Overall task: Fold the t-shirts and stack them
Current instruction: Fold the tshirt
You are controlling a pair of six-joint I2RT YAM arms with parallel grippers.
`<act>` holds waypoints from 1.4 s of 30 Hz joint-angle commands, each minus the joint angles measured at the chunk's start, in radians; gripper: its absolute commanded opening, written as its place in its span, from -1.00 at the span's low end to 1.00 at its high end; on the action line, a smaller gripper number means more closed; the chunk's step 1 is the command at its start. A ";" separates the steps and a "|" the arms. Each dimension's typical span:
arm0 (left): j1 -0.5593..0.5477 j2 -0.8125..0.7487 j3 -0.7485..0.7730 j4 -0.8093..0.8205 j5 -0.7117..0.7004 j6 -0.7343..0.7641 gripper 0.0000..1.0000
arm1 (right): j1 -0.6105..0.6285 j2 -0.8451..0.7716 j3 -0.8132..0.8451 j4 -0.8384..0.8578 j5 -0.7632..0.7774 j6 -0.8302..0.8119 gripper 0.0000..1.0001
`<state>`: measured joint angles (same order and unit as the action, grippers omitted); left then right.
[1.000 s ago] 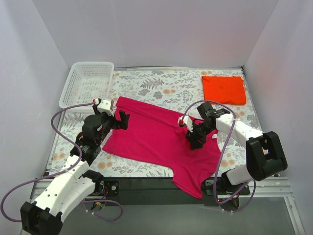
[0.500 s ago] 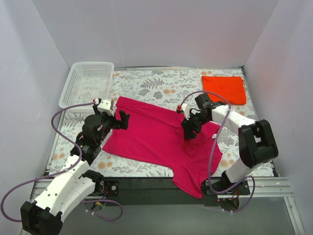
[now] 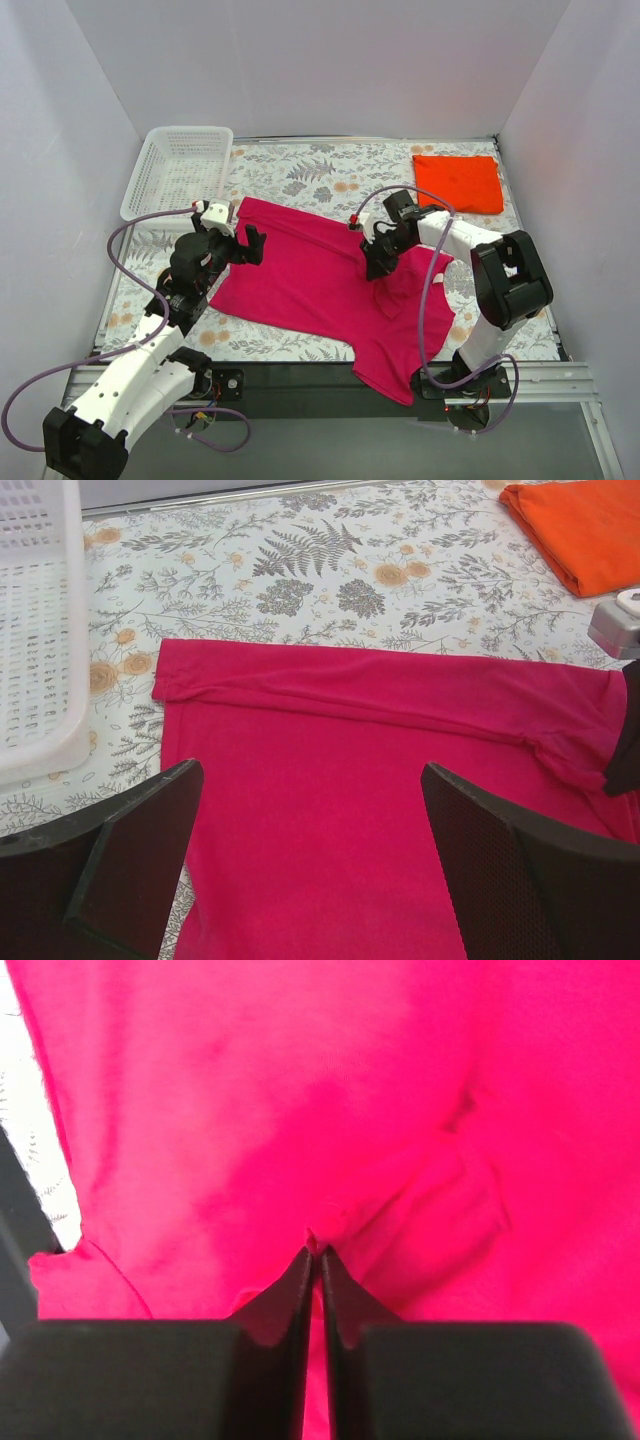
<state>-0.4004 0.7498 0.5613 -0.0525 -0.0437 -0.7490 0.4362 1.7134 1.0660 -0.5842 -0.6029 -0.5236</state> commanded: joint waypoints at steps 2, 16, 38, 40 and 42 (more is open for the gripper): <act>0.003 -0.001 0.003 0.003 0.007 -0.003 0.68 | 0.047 -0.049 0.022 -0.034 -0.054 -0.041 -0.89; 0.003 -0.006 0.003 0.003 0.007 0.000 0.68 | -0.192 -0.165 0.000 -0.074 -0.022 -0.086 -0.06; 0.003 -0.010 0.005 0.006 0.031 -0.001 0.68 | -0.643 -0.097 -0.117 0.112 0.138 0.022 -0.20; 0.005 -0.010 0.005 0.006 0.033 -0.001 0.68 | -0.646 -0.094 -0.106 0.118 0.147 0.016 -0.34; 0.003 -0.012 0.005 0.006 0.034 -0.001 0.68 | -0.656 -0.092 -0.097 0.122 0.156 0.008 -0.48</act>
<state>-0.4004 0.7536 0.5613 -0.0521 -0.0177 -0.7486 -0.2031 1.6207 0.9215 -0.4908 -0.4603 -0.5041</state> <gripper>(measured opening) 0.839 0.292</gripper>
